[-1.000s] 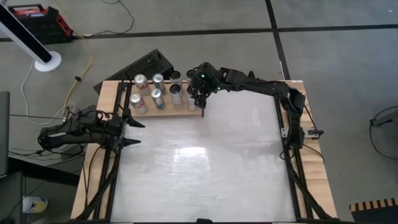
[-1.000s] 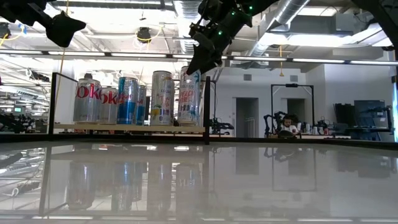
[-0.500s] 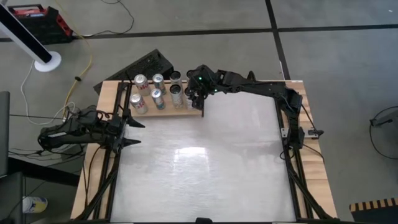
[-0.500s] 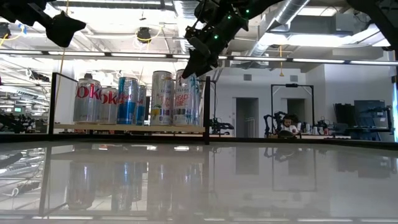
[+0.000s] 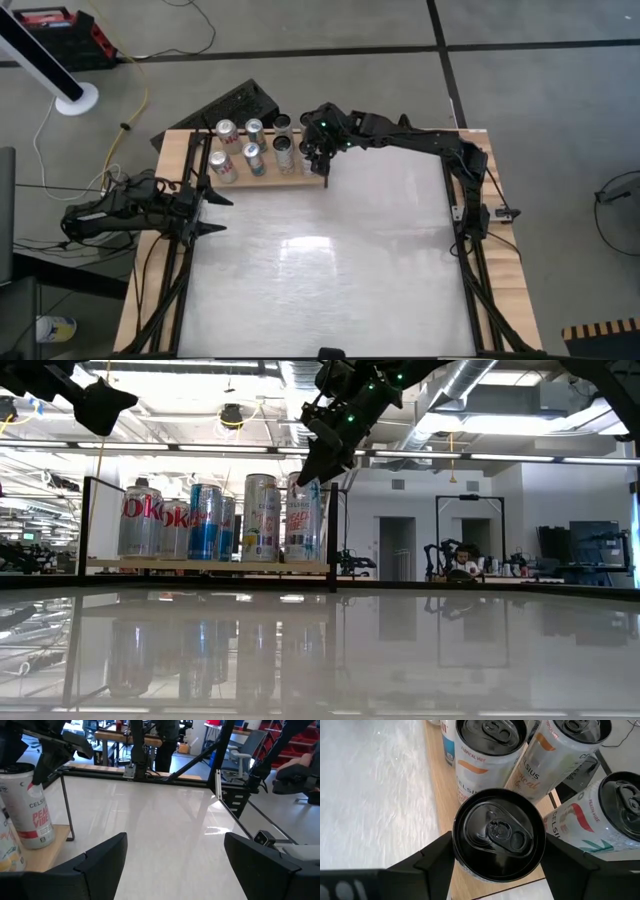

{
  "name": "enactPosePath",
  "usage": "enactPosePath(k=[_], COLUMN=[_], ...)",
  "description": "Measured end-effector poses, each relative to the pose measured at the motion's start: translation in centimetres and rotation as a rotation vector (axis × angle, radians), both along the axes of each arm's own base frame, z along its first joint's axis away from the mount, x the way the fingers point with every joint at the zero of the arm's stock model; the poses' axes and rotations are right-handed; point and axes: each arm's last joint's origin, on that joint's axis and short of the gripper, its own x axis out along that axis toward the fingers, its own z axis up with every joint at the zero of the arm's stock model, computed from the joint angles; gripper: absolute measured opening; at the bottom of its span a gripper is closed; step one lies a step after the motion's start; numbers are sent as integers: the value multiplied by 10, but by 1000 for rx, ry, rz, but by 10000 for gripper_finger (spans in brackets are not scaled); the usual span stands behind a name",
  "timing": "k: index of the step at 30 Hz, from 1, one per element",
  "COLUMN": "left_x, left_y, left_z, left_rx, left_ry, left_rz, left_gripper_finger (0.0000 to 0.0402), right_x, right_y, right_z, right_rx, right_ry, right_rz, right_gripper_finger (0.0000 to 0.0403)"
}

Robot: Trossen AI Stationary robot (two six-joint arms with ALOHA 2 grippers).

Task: Place canned beverage on shelf
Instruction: Put the white and pink soda can aligned with the other white and pink soda can on the shelf

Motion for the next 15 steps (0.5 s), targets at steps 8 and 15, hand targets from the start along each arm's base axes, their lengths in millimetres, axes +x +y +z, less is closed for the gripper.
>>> enactPosePath(k=[8, 15], left_x=[0, 0], left_y=[0, 0], left_z=[0, 0], left_rx=[0, 0], left_ry=[0, 0], left_rz=[-1, -1], left_gripper_finger=[318, 318], right_x=[0, 1], right_y=[-1, -2], right_z=[0, -6], right_rx=[-5, 0], right_ry=[-8, 14], right_rz=[-5, -13], right_gripper_finger=[297, 364])
